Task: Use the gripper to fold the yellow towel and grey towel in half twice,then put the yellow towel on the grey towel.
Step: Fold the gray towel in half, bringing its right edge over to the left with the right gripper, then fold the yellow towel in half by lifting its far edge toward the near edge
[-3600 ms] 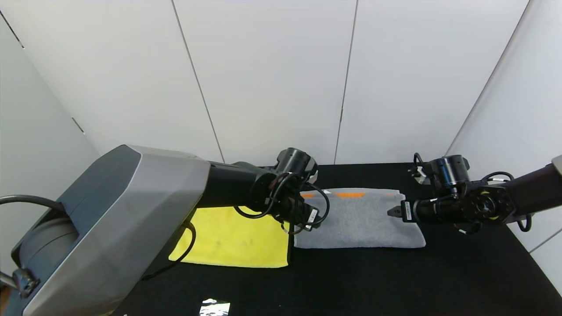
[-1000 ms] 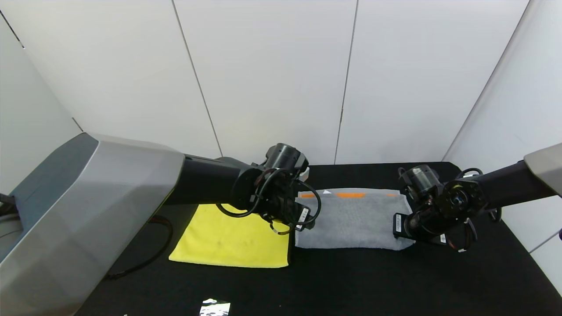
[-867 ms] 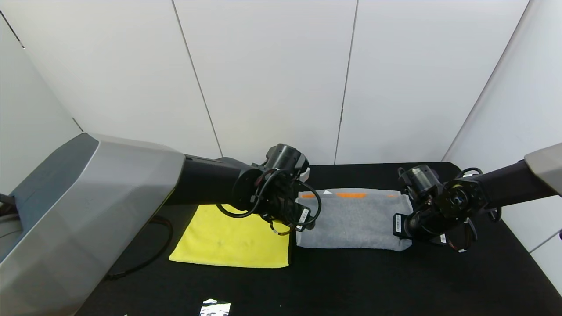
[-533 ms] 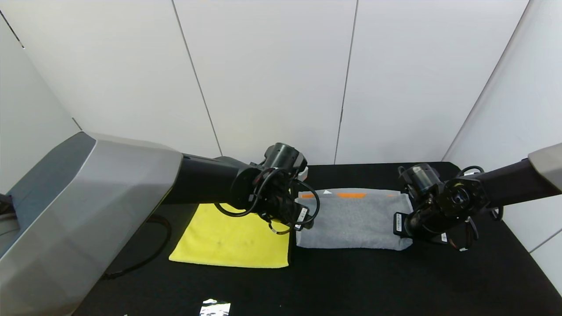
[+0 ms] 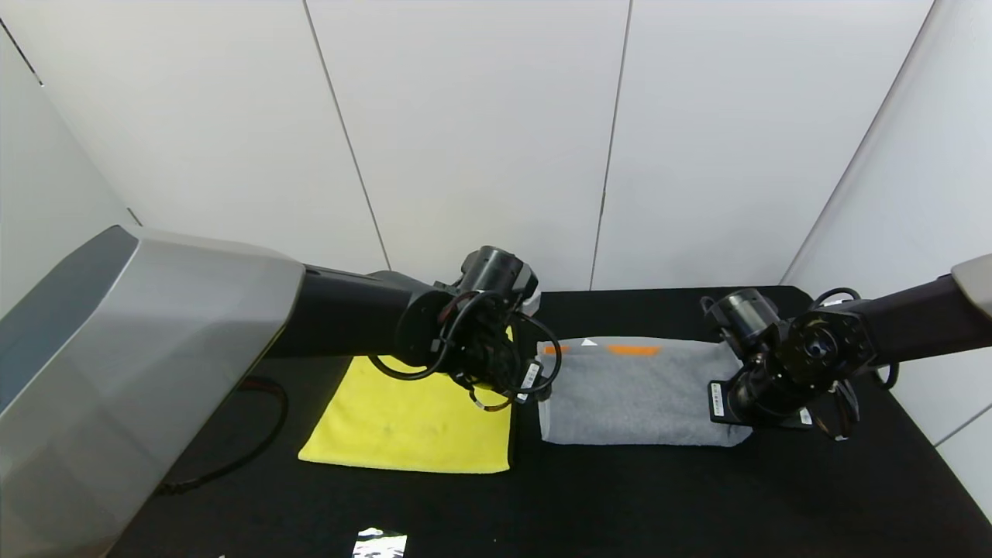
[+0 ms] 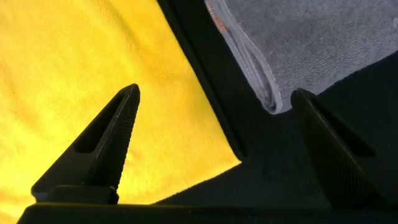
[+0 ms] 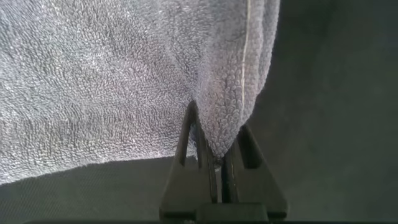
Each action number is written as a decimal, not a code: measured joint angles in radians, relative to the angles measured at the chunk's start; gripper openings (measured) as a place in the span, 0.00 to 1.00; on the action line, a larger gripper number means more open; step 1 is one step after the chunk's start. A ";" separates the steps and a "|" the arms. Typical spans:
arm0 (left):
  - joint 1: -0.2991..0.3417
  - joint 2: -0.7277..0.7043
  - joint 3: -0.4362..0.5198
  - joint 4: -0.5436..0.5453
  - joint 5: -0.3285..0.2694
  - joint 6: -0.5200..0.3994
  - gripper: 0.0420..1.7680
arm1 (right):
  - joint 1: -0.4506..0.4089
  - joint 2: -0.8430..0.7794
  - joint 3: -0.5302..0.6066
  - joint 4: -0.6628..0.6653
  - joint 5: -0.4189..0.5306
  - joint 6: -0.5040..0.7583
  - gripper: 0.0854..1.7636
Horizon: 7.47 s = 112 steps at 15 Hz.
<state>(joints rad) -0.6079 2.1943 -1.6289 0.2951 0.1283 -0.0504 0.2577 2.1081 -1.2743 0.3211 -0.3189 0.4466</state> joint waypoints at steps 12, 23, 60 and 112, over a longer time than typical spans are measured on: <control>0.044 -0.055 0.035 0.001 -0.001 0.010 0.97 | -0.051 -0.060 -0.013 0.036 -0.051 -0.059 0.06; 0.093 -0.130 0.096 0.001 -0.004 0.009 0.97 | 0.154 -0.129 -0.048 -0.002 -0.049 -0.064 0.06; 0.122 -0.203 0.184 -0.001 -0.002 0.009 0.97 | 0.419 0.005 -0.019 -0.198 0.064 -0.117 0.57; 0.555 -0.404 0.500 0.001 -0.146 0.539 0.97 | 0.547 -0.043 -0.142 -0.204 0.183 -0.384 0.96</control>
<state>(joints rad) -0.0528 1.7900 -1.1291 0.2966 -0.0174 0.4887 0.8047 2.0651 -1.4162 0.1174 -0.1362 0.0630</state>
